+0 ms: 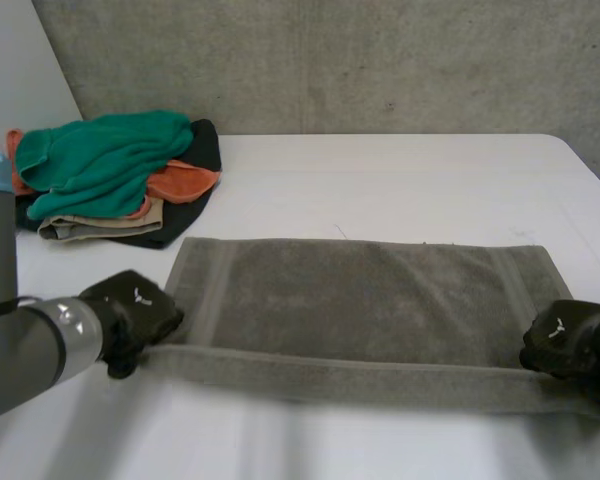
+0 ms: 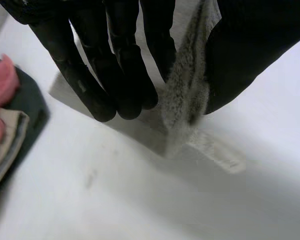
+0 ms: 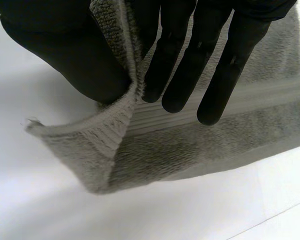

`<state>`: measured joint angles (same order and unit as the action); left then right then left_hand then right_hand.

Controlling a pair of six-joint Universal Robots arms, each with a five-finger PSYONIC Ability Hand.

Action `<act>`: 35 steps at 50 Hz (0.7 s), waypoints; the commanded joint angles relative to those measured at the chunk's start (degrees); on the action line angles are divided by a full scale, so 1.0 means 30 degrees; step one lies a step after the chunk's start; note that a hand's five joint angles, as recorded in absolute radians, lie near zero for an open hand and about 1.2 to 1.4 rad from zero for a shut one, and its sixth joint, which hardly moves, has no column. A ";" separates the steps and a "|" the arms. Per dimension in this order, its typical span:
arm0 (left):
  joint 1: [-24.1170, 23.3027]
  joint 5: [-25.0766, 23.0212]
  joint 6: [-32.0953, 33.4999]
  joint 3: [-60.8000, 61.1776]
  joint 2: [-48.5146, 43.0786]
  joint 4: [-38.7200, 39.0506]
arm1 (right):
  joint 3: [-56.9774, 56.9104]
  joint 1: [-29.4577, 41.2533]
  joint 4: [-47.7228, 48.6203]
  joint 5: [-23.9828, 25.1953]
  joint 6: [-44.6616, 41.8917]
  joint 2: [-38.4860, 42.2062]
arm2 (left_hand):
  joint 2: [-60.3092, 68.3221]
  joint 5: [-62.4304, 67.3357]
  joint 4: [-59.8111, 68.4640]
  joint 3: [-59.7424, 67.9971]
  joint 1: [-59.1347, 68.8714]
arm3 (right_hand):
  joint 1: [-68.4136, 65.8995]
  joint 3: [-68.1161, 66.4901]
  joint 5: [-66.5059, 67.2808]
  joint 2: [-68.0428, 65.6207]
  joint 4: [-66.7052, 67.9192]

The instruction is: Fold the laundry.

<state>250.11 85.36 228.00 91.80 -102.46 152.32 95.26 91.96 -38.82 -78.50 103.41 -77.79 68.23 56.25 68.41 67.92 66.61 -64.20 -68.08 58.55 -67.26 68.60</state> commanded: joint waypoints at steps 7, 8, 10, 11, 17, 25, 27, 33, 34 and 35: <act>-0.1252 0.3889 -0.3168 -1.2308 -0.5865 0.3688 | -0.8570 0.1427 0.6490 -0.3745 0.2998 0.3957 | 0.3924 0.4583 0.3862 0.4028 0.4463 | -0.5266 -0.3973 0.3818 -0.4246 0.3801; -0.1252 0.3948 -0.3227 -1.3363 -0.5952 0.3892 | -0.9450 0.1485 0.7105 -0.3892 0.3349 0.3957 | 0.3924 0.4583 0.3862 0.4028 0.4463 | -0.5266 -0.3973 0.3818 -0.4246 0.3801; -0.1223 0.3803 -0.3490 -1.6177 -0.5924 0.4886 | -1.1853 0.1486 0.9445 -0.4098 0.4928 0.3899 | 0.3924 0.4583 0.3862 0.4028 0.4463 | -0.5266 -0.3973 0.3818 -0.4246 0.3801; -0.1136 0.3773 -0.3636 -1.7085 -0.5924 0.5355 | -1.2557 0.1515 1.0093 -0.4098 0.5398 0.3898 | 0.3924 0.4583 0.3862 0.4028 0.4463 | -0.5266 -0.3973 0.3818 -0.4246 0.3801; -0.0725 0.3978 -0.5507 -2.0781 -0.5602 0.8752 | -1.4468 0.1544 1.5449 -0.3573 0.8359 0.2992 | 0.3924 0.4583 0.3862 0.4028 0.4463 | -0.5266 -0.3973 0.3818 -0.4246 0.3801; -0.0638 0.3773 -0.6274 -1.9413 -0.5544 0.8612 | -1.3035 0.2159 1.6398 -0.2517 0.8333 0.2932 | 0.3924 0.4583 0.3862 0.4028 0.4463 | -0.5266 -0.3973 0.3818 -0.4246 0.3801; -0.0374 0.3861 -0.6449 -1.8066 -0.5280 0.8670 | -1.2332 0.2218 1.6457 -0.2254 0.8391 0.3019 | 0.3924 0.4583 0.3862 0.4028 0.4463 | -0.5266 -0.3973 0.3818 -0.4246 0.3801; 0.0212 0.3950 -0.7151 -1.3650 -0.4929 0.9197 | -1.0256 0.1984 1.6516 -0.1347 0.8800 0.3749 | 0.3924 0.4583 0.3862 0.4028 0.4463 | -0.5266 -0.3973 0.3818 -0.4246 0.3801; 0.0213 0.3949 -0.7211 -1.2999 -0.4928 0.9284 | -0.9989 0.1955 1.6486 -0.1229 0.8918 0.3897 | 0.3924 0.4583 0.3862 0.4028 0.4463 | -0.5266 -0.3973 0.3818 -0.4246 0.3801; 0.0213 0.3920 -0.7299 -1.2326 -0.4957 0.9343 | -0.9638 0.1925 1.6457 -0.1082 0.9064 0.4101 | 0.3924 0.4583 0.3862 0.4028 0.4463 | -0.5266 -0.3973 0.3818 -0.4246 0.3801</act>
<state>249.80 97.13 207.66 42.46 -117.86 179.36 60.74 98.29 11.08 -84.04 129.12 -67.95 68.36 56.83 68.64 68.09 66.61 -64.20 -68.09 59.09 -67.26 68.65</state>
